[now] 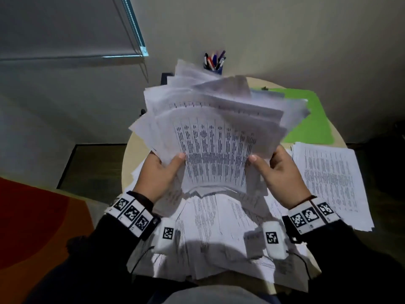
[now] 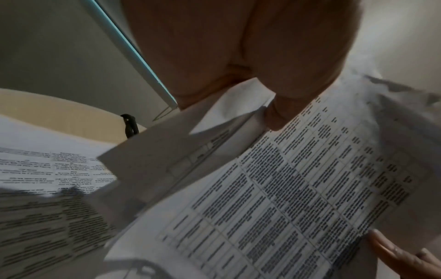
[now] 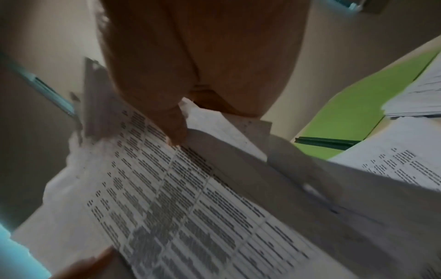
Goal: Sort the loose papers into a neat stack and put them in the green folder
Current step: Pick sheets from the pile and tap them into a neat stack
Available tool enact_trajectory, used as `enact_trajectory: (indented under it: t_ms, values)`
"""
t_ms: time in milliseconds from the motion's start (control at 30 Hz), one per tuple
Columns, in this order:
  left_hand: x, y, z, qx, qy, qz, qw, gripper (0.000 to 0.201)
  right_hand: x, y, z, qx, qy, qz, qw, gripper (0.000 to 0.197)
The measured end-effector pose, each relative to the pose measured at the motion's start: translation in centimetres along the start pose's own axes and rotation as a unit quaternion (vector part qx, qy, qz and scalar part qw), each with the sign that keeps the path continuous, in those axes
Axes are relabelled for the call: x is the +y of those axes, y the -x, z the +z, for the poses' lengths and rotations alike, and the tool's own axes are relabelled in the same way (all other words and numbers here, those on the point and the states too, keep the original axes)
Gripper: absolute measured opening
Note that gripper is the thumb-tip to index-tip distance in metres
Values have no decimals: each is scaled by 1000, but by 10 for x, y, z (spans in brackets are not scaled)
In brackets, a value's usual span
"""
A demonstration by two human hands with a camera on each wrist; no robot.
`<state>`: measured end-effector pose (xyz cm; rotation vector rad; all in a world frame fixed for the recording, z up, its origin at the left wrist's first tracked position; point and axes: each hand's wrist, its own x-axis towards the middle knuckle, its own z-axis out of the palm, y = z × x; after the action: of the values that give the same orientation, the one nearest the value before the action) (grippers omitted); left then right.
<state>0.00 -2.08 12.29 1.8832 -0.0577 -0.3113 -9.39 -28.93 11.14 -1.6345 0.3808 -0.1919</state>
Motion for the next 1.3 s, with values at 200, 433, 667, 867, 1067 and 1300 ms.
enact_trajectory:
  t_ms: [200,433,667,867,1067,1300]
  values:
    - [-18,9,21,3,-13,-21,1000,33,38,7,11,-16,132,17,991,46]
    - [-30,5,47,55,32,-46,997,46,49,6,32,29,88,57,994,15]
    - [-14,14,28,91,78,82,989,44,23,16,26,47,57,-4,997,21]
    - [-37,21,16,45,67,44,996,57,33,14,30,0,52,-5,999,30]
    - [-36,10,19,55,97,18,994,75,31,12,36,29,32,12,999,38]
    - [-32,-4,48,-21,103,-49,993,38,37,-1,44,40,-14,87,995,47]
